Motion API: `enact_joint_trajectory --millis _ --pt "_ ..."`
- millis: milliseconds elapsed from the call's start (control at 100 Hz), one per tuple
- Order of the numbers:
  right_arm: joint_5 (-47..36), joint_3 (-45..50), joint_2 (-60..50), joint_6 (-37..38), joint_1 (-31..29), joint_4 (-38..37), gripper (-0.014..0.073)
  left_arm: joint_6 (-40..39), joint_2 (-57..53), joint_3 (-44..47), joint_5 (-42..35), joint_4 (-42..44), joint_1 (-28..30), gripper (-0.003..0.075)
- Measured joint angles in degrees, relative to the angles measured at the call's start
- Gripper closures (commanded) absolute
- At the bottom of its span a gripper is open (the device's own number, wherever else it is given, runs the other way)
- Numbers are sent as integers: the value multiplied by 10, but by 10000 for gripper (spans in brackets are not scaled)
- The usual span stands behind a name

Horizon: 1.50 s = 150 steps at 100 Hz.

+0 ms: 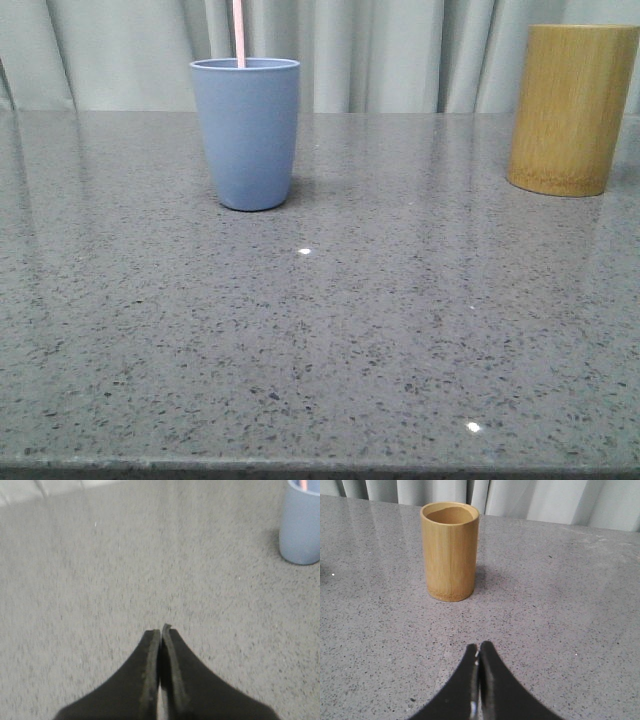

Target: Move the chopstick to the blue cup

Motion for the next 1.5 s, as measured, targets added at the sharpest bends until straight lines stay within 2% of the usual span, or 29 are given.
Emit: enact_joint_trajectory --millis 200,410,530,670,1500 --pt "0 0 0 0 0 0 662 183 -72 82 -176 -103 79 739" --pt "0 0 0 0 0 0 662 223 -154 191 -276 -153 163 739" --pt "0 0 0 0 0 0 662 226 -195 244 -284 -179 191 739" --pt "0 0 0 0 0 0 662 226 -229 296 -306 -206 199 739" --pt "0 0 0 0 0 0 662 226 -230 297 -293 -215 199 739"
